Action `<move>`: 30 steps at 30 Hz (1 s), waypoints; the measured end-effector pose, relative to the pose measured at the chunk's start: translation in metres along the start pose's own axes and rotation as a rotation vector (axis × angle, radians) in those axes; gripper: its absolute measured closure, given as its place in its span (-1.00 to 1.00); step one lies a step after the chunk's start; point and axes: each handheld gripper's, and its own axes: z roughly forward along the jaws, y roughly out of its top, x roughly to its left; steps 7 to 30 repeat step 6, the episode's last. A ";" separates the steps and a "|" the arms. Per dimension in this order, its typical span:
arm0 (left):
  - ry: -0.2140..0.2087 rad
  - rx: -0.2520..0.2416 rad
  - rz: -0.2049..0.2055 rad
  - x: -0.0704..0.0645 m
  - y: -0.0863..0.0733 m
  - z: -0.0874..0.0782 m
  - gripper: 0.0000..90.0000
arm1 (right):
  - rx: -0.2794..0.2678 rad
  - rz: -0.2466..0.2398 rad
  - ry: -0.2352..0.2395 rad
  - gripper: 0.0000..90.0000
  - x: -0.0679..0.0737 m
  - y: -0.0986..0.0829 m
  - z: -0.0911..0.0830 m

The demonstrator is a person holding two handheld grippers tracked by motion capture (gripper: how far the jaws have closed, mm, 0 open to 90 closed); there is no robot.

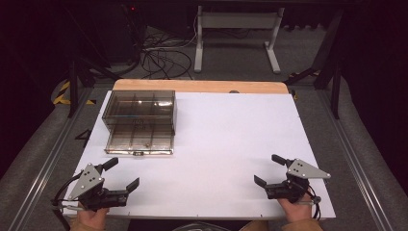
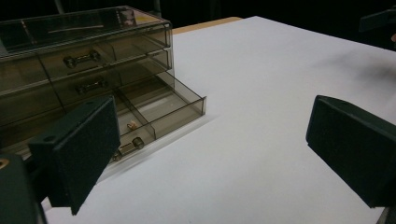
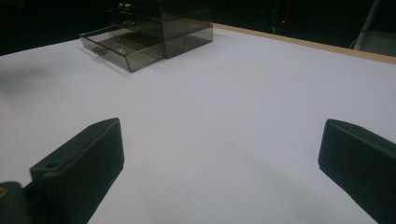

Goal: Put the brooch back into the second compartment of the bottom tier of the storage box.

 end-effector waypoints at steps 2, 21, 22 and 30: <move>0.001 -0.003 -0.001 0.000 -0.001 0.000 -0.91 | -0.004 -0.004 0.002 -0.98 -0.001 0.000 0.001; -0.005 -0.004 -0.006 0.001 -0.001 0.001 -0.91 | 0.002 -0.023 0.009 -0.99 0.000 0.001 0.003; -0.005 -0.004 -0.006 0.001 -0.001 0.001 -0.91 | 0.002 -0.023 0.009 -0.99 0.000 0.001 0.003; -0.005 -0.004 -0.006 0.001 -0.001 0.001 -0.91 | 0.002 -0.023 0.009 -0.99 0.000 0.001 0.003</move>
